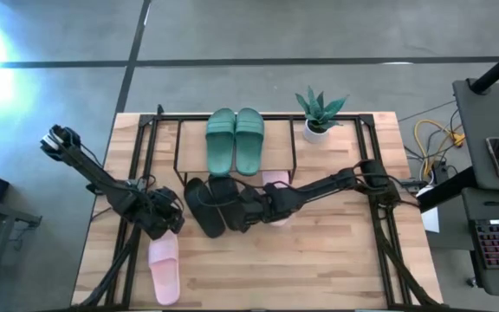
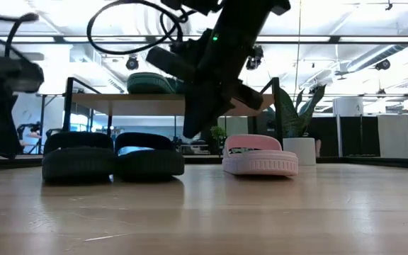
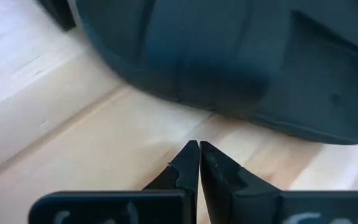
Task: Pick and place slides into the shelf
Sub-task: Move the black slide under the shelf, then put the pink slide under the shelf
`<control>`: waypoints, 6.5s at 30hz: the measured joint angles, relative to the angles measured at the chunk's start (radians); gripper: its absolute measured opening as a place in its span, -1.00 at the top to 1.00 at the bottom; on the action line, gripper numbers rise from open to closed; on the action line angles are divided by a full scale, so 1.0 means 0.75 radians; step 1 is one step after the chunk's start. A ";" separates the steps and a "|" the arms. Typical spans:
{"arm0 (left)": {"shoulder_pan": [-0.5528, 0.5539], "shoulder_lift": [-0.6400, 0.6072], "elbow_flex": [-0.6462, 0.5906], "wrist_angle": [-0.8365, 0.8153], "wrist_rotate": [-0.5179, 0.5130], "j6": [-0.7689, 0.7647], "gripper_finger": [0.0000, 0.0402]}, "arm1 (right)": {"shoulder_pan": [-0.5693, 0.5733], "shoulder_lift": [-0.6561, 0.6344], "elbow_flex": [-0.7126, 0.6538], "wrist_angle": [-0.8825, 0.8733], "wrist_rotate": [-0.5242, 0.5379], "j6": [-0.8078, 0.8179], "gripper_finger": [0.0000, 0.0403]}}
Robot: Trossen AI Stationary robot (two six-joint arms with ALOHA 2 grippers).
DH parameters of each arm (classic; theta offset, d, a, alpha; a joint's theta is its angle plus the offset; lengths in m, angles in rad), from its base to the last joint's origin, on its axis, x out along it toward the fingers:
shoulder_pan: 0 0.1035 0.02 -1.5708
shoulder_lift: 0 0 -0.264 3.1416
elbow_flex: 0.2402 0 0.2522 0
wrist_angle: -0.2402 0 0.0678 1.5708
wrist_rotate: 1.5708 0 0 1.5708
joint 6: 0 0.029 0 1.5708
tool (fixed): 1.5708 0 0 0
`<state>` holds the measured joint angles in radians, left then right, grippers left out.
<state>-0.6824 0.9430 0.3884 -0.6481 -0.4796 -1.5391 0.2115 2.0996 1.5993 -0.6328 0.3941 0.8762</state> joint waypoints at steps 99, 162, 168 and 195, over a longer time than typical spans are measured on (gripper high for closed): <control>0.121 -0.356 0.235 -0.235 0.235 0.325 1.00 | 0.006 0.084 -0.113 0.392 -0.292 0.306 0.96; -0.632 0.793 1.004 -0.616 0.307 0.180 0.20 | 0.133 0.026 0.503 -0.236 0.184 -0.507 -0.27; -0.631 0.971 1.031 -0.738 0.287 -0.006 0.19 | 0.193 0.026 0.591 -0.388 0.362 -0.507 -0.30; -0.632 1.200 0.977 -0.961 0.031 -0.285 0.25 | 0.259 0.026 0.601 -0.579 0.454 -0.305 -0.29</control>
<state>-1.1561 1.8429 1.1210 -1.3686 -0.4562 -1.7528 0.4057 2.1189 2.0502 -1.0672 0.7349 0.6476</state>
